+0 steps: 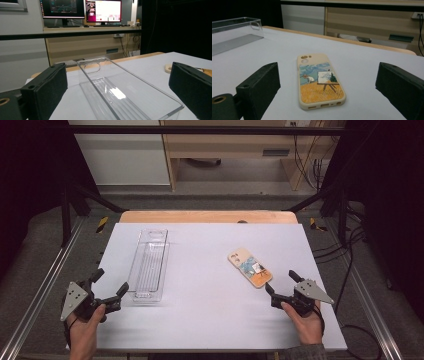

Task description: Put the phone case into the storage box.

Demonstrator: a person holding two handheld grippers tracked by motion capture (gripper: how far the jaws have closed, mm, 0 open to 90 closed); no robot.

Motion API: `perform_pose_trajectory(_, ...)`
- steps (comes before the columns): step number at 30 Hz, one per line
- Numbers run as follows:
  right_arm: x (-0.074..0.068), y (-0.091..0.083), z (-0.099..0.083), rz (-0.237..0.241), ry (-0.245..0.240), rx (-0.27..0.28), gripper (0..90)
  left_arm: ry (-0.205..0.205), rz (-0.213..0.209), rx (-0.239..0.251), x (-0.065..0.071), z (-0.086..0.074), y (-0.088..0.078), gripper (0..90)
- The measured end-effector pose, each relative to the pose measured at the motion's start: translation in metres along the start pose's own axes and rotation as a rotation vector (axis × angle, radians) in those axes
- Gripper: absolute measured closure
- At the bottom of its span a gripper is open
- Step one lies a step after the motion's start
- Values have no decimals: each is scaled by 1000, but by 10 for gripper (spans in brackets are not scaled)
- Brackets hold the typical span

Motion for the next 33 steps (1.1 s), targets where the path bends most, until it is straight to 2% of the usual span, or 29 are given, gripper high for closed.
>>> perform_pose_trajectory(6, -3, 4, -2, 7, 14, -58, 73, -13, 14, 1, -3, -2, -2, 20)
perform_pose_trajectory(15, -10, 11, -1, 60, 10, -135, 72, -8, 8, -10, -1, -3, 1, 23)
perform_pose_trajectory(17, -8, 12, 3, 52, 4, -169, 77, -8, 7, -10, 0, -3, 1, 22)
perform_pose_trajectory(19, -5, 14, 8, 56, -1, -180, 78, -12, 6, -10, -1, -4, 1, 23)
perform_pose_trajectory(22, -3, 19, 19, 58, -37, -223, 77, -15, 4, -9, -1, -4, 2, 23)
perform_pose_trajectory(29, 3, 42, 39, 87, -85, -321, 80, -24, 4, -4, -3, -3, 0, 25)
perform_pose_trajectory(33, 11, 58, 43, 90, -88, -389, 93, -20, 8, -1, -4, -2, -1, 26)
Point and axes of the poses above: each handheld gripper's, and its own axes: y roughly forward along the jaws, z roughly out of its top, x roughly to its right, the point moved 3 cm from there along y, roughly forward along the jaws, and after that the axes turned 11 degrees about -y, right-handed, at the moved point
